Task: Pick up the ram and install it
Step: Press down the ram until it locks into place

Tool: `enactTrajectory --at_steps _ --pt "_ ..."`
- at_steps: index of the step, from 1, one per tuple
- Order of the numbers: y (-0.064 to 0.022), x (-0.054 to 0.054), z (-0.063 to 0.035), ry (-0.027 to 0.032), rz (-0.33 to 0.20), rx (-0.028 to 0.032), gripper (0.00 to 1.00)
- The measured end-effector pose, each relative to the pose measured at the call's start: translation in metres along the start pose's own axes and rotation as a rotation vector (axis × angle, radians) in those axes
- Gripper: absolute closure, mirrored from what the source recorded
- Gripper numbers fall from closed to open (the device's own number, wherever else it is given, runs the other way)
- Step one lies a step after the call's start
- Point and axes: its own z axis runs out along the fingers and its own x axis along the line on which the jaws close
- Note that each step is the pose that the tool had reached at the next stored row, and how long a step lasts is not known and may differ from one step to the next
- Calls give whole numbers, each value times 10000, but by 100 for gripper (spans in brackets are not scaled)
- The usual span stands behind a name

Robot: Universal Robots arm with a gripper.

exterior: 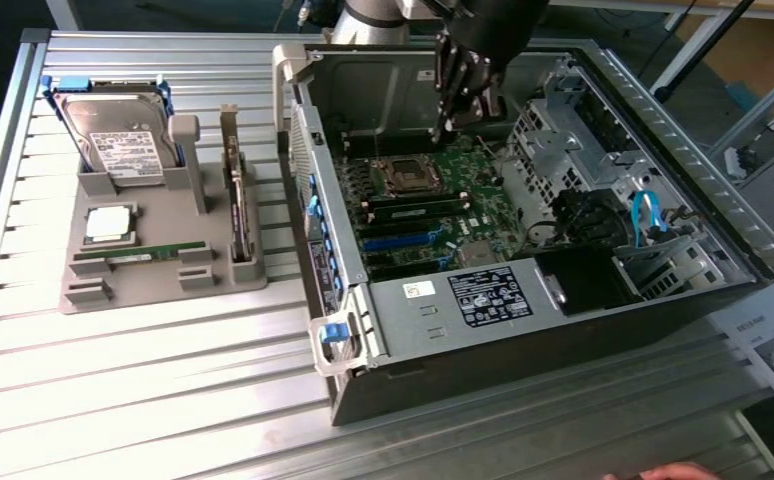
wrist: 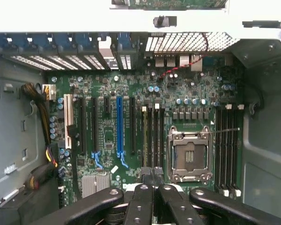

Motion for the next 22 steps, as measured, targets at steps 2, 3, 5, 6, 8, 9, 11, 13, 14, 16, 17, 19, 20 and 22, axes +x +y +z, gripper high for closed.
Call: enactTrajectory --at_steps 2,3,5,6,8,9,11,13,14,16,17,19,20,22 --pt "-44 0 1 -1 -1 -1 90" --pt "-65 0 1 -1 -1 -1 90" --pt "-107 -1 1 0 0 -3 90" --pt "-127 -1 2 0 0 -3 90" --pt "-169 -1 2 0 0 -5 90" --pt "-187 -1 2 0 0 -6 90" --pt "-215 -2 3 0 0 -6 90" --pt "-220 -2 3 0 0 -6 90" --pt "-220 -2 3 0 0 -6 90" --pt "-220 -2 3 1 0 -6 90" --pt "-220 -2 3 0 0 -6 90" --pt "-220 -2 3 0 0 -6 90" --pt "-220 -2 3 0 0 -6 90" --pt "-220 -2 3 0 0 -6 90"
